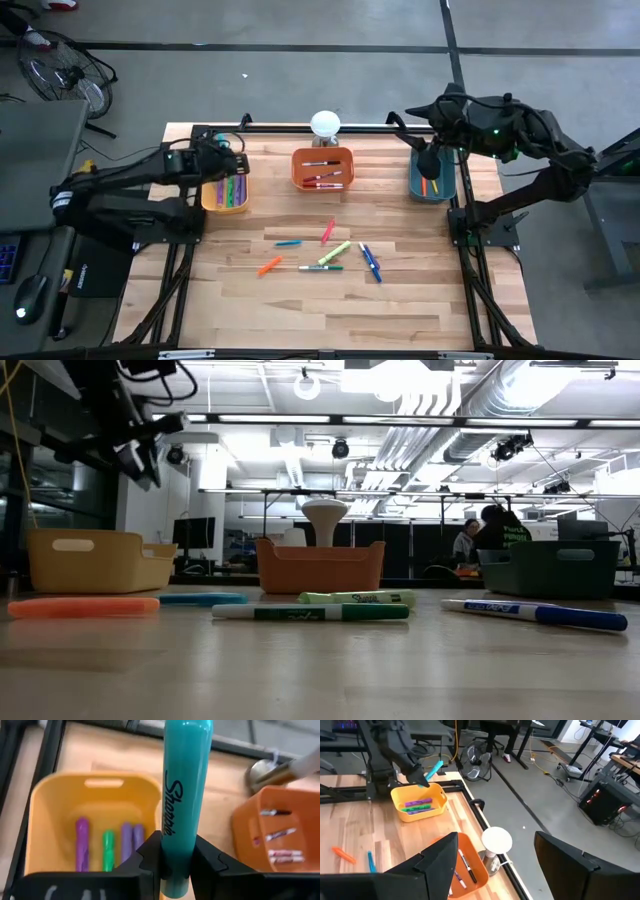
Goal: Pick & Place Markers
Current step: Put the blue highlighter pen into the yellow bin
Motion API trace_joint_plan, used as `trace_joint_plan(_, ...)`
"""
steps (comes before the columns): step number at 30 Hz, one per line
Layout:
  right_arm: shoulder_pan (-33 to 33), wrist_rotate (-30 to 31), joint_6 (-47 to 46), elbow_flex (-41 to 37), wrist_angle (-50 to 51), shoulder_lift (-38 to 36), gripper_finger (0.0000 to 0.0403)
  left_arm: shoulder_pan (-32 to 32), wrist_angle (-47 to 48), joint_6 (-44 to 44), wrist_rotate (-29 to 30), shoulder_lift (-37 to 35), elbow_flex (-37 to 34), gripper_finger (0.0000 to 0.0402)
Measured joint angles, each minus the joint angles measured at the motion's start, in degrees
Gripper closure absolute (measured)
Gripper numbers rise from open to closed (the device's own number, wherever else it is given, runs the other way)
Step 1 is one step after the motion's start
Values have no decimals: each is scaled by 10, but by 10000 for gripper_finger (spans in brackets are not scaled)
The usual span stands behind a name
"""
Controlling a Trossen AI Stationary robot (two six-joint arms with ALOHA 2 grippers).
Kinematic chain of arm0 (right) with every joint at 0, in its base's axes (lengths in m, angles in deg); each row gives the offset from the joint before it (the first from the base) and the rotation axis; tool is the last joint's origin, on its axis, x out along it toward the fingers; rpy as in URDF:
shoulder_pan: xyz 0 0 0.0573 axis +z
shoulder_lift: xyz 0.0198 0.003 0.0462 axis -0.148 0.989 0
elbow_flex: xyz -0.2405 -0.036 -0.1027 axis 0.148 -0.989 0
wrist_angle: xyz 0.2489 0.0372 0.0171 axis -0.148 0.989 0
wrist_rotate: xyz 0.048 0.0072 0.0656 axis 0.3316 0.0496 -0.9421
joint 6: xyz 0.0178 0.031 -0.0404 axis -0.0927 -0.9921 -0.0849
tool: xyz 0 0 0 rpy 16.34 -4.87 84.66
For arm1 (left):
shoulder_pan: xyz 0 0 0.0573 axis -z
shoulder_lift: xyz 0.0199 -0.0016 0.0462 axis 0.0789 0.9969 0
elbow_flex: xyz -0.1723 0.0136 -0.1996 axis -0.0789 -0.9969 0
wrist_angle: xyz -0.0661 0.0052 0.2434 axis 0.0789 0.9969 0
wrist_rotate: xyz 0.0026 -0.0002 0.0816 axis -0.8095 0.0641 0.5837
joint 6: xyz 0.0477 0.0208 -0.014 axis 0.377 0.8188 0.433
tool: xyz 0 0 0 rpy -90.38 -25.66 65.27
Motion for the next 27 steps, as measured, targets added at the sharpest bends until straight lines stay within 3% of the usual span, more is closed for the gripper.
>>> trace_joint_plan(13, 0, -3, 23, 0, 4, 0, 151, -72, 94, 16, -162, 99, -4, 339)
trace_joint_plan(22, 0, -5, 33, 0, 4, 0, 151, -73, 61, 28, -214, 183, -53, 339)
trace_joint_plan(27, 0, -9, 34, 0, 10, 0, 151, -73, 12, 26, -234, 195, -85, 339)
